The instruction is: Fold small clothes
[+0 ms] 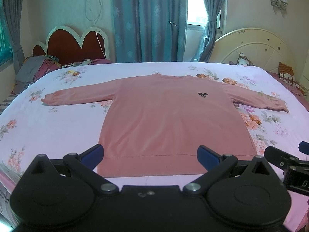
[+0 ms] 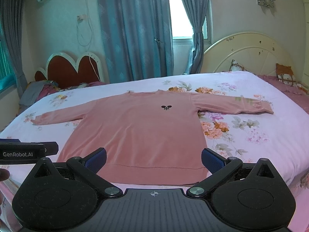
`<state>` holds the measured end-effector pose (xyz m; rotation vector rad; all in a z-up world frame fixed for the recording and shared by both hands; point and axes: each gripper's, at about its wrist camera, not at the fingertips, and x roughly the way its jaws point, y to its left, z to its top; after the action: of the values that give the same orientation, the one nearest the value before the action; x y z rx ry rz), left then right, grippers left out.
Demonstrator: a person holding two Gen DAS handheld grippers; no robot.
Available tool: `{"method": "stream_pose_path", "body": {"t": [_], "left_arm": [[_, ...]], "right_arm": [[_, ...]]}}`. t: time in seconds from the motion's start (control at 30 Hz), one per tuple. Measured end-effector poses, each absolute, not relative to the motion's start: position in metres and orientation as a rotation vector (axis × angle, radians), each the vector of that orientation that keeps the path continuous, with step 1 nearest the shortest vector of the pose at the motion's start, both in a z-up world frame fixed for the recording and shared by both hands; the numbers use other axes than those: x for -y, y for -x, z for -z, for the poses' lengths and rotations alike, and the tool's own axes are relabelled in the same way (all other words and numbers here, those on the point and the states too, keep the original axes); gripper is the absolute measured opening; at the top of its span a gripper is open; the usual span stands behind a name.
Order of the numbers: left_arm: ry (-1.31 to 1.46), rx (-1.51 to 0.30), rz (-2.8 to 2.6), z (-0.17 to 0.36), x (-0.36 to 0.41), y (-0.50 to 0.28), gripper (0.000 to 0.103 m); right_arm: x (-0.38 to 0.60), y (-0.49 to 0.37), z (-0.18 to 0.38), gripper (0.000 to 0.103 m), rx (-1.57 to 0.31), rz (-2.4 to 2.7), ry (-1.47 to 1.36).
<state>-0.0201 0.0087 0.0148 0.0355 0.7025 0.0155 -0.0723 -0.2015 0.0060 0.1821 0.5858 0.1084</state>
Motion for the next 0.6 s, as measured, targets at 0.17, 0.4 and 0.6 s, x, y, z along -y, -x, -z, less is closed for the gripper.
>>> {"method": "stream_pose_path", "body": {"t": [0.17,0.4,0.6], "left_arm": [[-0.031,-0.704,-0.021,-0.0144,-0.0100,0.0199,0.103],[-0.030,-0.705,-0.020,-0.0146,-0.0116,0.0189,0.103],[-0.030,-0.705,-0.021,-0.0138,-0.0121,0.0189,0.103]], "right_arm": [[0.2010,0.0720,-0.0057,0.103,-0.586,-0.110,-0.181],[0.2007,0.0702,-0.0049,0.103,-0.587,-0.111,-0.178],[0.1999,0.0698,-0.0045,0.103,-0.586,-0.112,-0.180]]}}
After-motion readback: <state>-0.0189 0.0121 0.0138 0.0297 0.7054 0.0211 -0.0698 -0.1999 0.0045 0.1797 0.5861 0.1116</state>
